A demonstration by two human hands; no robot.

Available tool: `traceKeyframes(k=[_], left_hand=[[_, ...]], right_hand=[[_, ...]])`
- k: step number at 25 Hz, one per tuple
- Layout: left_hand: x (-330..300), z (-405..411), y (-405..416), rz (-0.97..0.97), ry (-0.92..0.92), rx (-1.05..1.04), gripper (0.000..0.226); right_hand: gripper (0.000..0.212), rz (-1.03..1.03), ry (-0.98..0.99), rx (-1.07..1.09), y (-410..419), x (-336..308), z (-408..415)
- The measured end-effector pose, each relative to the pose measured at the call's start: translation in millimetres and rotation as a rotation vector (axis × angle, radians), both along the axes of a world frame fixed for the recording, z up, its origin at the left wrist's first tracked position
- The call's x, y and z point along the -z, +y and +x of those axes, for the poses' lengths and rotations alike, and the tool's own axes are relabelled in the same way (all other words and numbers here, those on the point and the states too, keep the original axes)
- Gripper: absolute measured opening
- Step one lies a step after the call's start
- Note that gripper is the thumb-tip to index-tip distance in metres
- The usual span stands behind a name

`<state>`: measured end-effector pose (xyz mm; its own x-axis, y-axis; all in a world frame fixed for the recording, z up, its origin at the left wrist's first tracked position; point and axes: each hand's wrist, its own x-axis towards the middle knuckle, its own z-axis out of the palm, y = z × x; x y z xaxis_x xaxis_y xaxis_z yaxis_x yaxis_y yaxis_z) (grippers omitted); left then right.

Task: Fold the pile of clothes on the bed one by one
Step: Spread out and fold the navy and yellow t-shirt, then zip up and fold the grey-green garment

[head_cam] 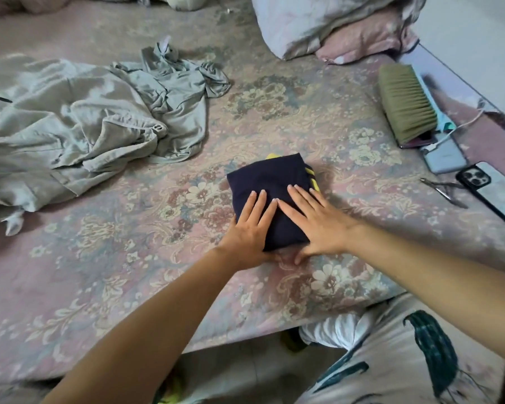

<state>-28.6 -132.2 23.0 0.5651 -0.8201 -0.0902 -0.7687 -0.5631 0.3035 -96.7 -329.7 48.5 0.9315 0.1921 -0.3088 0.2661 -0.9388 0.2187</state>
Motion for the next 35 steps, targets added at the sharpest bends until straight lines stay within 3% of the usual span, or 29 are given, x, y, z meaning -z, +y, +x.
traceKeyframes(k=[3,6,10,13,15,16,18,20,21,22,25,30,32,35], left_hand=[[-7.8,3.0,1.1,-0.067,-0.161,0.083,0.089],[-13.9,20.0,-0.7,-0.218,-0.233,0.192,0.087],[-62.4,83.2,-38.6,-0.333,-0.251,0.271,0.072],[-101.5,150.7,-95.9,-0.377,-0.343,0.264,0.061],[-112.2,189.5,-139.5,-0.374,-0.385,0.247,0.065],[-111.4,206.6,-162.3,-0.377,-0.379,0.227,0.07],[-96.7,222.8,-197.6,-0.319,-0.238,0.169,0.07],[-63.0,211.8,-219.8,-0.046,0.009,0.092,0.072],[-39.8,201.1,-223.7,0.113,0.039,0.072,0.076],[-18.4,189.5,-223.1,0.207,0.016,0.056,0.079],[12.9,171.2,-216.7,0.222,-0.082,-0.011,0.073],[-3.0,171.1,-159.5,0.305,-0.234,-0.055,0.064],[3.8,172.2,-92.5,0.262,-0.253,-0.183,0.067],[2.8,163.5,26.9,0.169,-0.239,-0.344,0.078]], right_hand=[[0.099,0.046,-0.076,-0.03,-3.2,-5.3,3.1],[0.048,0.057,-0.313,-0.173,-11.9,-2.2,6.2],[0.068,0.12,-0.328,-0.14,-45.1,-59.9,61.9],[0.059,0.095,-0.563,-0.181,-100.2,-101.6,122.8],[0.043,-0.013,-0.692,-0.118,-134.9,-112.9,157.5],[0.046,-0.057,-0.732,-0.075,-151.4,-111.8,173.0],[0.059,-0.053,-0.665,0.097,-183.1,-91.8,192.6],[0.077,0.007,-0.2,0.417,-197.8,-56.8,194.9],[0.083,0.055,0.038,0.543,-197.9,-40.4,193.3],[0.088,0.111,0.15,0.621,-197.4,-25.6,192.6],[0.091,0.216,0.09,0.679,-191.8,-5.6,191.7],[0.085,0.056,-0.127,0.562,-153.2,-8.5,193.0],[0.073,0.223,-0.172,0.422,-109.4,-6.6,202.2],[0.062,0.42,-0.058,0.298,-18.2,16.1,202.4]])
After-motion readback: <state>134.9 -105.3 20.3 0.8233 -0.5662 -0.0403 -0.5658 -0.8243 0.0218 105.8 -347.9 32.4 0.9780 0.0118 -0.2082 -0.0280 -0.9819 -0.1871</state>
